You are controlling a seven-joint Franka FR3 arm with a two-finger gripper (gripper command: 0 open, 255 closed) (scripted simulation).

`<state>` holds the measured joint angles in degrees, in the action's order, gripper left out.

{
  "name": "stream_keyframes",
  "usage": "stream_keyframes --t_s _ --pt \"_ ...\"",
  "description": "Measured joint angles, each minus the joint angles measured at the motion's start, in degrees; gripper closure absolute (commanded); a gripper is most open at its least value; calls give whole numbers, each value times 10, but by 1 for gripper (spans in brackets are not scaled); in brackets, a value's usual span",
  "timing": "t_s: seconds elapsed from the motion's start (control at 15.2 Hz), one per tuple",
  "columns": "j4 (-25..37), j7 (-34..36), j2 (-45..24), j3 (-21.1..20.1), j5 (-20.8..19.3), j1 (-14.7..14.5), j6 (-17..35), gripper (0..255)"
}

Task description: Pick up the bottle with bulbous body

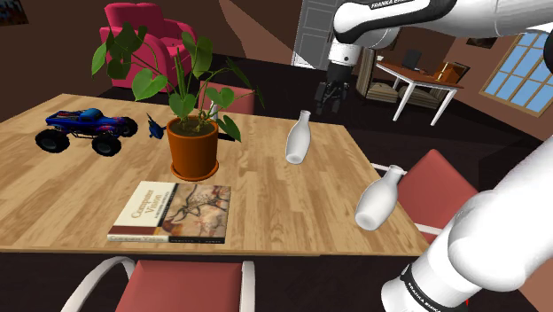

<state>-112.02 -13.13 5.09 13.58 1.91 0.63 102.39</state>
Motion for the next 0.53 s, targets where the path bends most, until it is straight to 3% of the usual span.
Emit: stream_keyframes --t_s 0.53 --pt "174 -59 -184 16 29 23 8 0"
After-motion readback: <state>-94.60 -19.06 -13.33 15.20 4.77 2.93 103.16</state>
